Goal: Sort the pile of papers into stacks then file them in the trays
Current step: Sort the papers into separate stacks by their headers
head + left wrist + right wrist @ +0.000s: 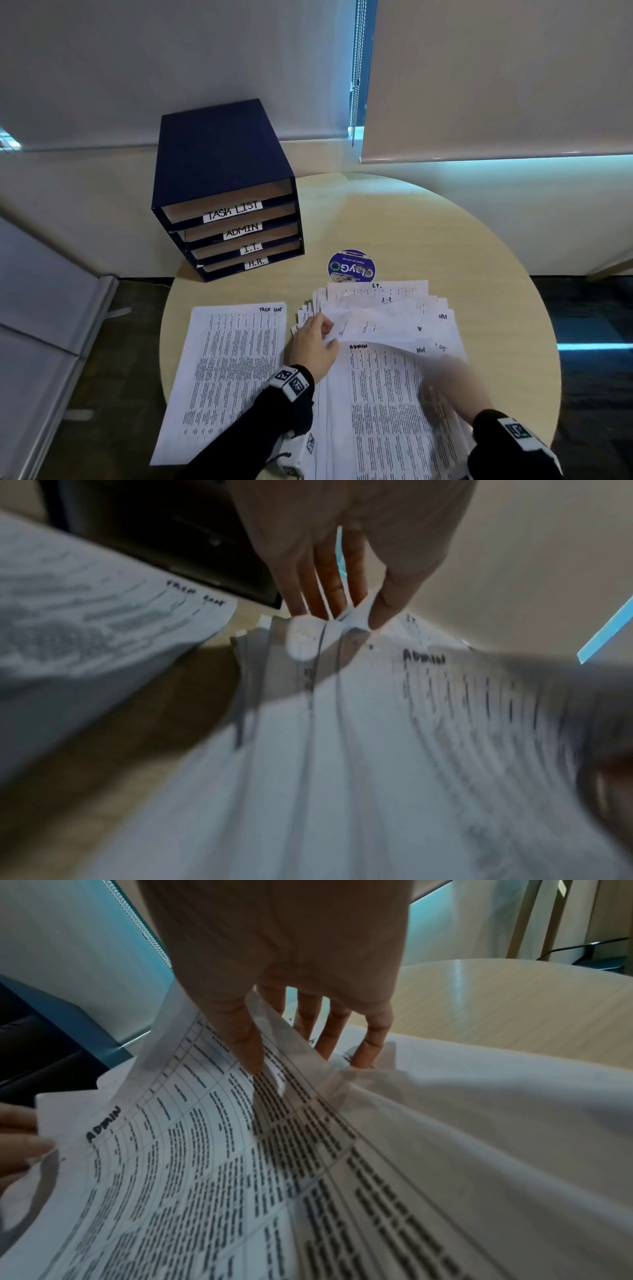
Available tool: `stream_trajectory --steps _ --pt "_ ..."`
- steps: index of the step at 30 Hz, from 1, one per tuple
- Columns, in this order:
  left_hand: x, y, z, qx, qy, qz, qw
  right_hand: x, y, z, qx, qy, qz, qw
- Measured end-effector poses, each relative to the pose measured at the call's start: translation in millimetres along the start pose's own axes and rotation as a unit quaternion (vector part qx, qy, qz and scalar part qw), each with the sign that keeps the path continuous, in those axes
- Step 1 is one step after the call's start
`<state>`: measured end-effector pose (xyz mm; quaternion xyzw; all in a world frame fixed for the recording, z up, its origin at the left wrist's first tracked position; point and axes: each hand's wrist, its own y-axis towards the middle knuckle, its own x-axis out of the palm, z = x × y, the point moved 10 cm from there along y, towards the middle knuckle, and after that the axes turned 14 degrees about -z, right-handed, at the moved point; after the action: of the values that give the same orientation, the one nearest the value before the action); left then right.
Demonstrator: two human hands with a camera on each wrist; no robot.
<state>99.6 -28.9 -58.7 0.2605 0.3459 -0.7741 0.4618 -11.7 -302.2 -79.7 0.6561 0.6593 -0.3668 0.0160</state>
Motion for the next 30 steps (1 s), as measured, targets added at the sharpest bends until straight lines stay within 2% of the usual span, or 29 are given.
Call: stream_trajectory --steps 2,4,7,9,11,15,17,21,25,30 --pt "-0.5 5.1 -13.9 -0.044 -0.111 -0.015 0.993 1.7 0.2 1.5 0.001 0.007 -0.015 1.0" --pt "8.8 8.7 -13.1 -0.04 -0.18 -0.077 0.98 -0.5 0.9 4.6 0.002 -0.014 -0.005 1.0" --pt "23.2 -0.4 4.1 0.016 -0.168 -0.168 0.971 -8.1 0.4 -4.6 -0.04 -0.104 0.045 0.993" --pt "27.7 -10.7 5.9 0.042 -0.186 -0.188 0.963 -4.3 -0.7 -24.4 -0.101 -0.17 0.053 0.979" --pt "30.1 -19.8 0.3 0.054 -0.206 -0.2 0.956 0.2 -0.1 -38.6 -0.117 -0.225 0.047 0.966" --pt "26.1 -31.2 -10.5 0.035 -0.212 -0.212 0.953 10.1 2.9 -53.4 -0.137 -0.28 0.02 0.95" --pt "20.0 -33.0 -8.0 0.025 -0.249 -0.211 0.945 12.6 3.3 -56.0 -0.149 -0.27 0.01 0.951" --pt "13.6 -22.4 -18.8 -0.043 -0.338 -0.194 0.92 7.0 13.3 -55.0 -0.136 -0.162 -0.014 0.977" --pt "12.6 -15.7 -6.1 -0.013 -0.373 -0.211 0.904 4.0 28.4 -58.8 -0.119 -0.116 -0.05 0.985" --pt "11.0 -11.4 -9.5 -0.024 -0.413 -0.198 0.889 13.0 42.0 -63.4 -0.09 -0.11 -0.112 0.984"
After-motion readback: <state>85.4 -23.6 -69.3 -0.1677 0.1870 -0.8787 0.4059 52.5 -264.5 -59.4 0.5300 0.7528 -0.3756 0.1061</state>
